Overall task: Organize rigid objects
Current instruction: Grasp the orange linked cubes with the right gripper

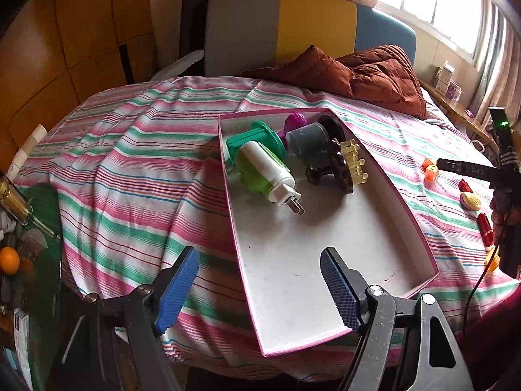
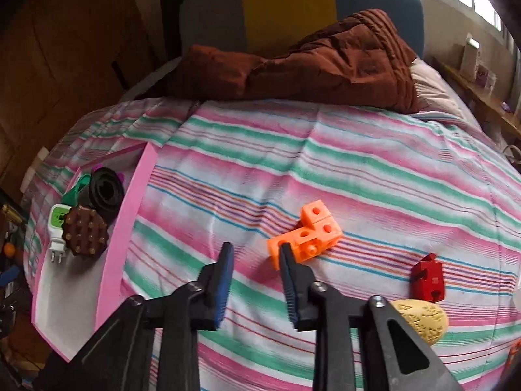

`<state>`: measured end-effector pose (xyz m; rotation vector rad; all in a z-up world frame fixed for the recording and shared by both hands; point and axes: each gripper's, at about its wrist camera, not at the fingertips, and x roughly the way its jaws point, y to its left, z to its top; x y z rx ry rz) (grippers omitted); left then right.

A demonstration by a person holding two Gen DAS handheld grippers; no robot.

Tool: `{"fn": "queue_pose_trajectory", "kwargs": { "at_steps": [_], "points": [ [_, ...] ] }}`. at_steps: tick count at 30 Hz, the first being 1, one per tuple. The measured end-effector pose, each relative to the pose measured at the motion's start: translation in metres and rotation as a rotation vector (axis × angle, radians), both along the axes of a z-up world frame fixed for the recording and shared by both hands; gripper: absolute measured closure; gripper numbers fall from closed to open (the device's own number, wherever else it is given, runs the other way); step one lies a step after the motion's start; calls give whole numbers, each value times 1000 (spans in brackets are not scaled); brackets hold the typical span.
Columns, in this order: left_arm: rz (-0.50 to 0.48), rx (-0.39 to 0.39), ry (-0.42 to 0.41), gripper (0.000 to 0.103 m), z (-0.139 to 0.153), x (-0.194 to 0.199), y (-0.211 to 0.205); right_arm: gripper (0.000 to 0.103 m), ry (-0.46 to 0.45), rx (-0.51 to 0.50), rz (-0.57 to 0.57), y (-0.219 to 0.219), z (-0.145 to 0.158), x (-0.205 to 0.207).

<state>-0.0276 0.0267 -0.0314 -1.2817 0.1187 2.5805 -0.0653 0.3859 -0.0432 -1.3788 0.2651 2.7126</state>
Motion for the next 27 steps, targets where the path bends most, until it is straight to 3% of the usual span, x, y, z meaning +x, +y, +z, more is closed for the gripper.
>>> {"fn": "queue_pose_trajectory", "kwargs": {
  "at_steps": [1, 4, 7, 11, 16, 20, 21, 23, 27],
  "points": [
    [2, 4, -4, 25, -1, -1, -1, 50, -3, 18, -25, 4, 0, 0],
    [4, 11, -10, 25, -2, -4, -2, 43, -54, 30, -72, 18, -9, -3],
    [5, 19, -23, 25, -4, -6, -3, 41, -83, 53, -84, 23, -18, -8],
    [4, 25, -33, 25, -5, -9, -3, 40, -106, -54, -152, 42, -30, -17],
    [12, 22, -46, 25, -8, -11, -6, 32, -72, -210, -228, 62, -33, -22],
    [14, 0, -36, 25, -8, -10, -4, 32, -81, -192, -244, 63, -39, -29],
    [15, -3, -34, 25, -7, -10, -3, 33, -85, -167, -232, 60, -41, -31],
    [14, -11, -30, 25, -7, -10, -2, 61, -88, -76, -203, 49, -41, -35],
    [15, -18, -22, 25, -5, -8, -1, 63, -97, -28, -161, 36, -38, -36]
  ]
}}
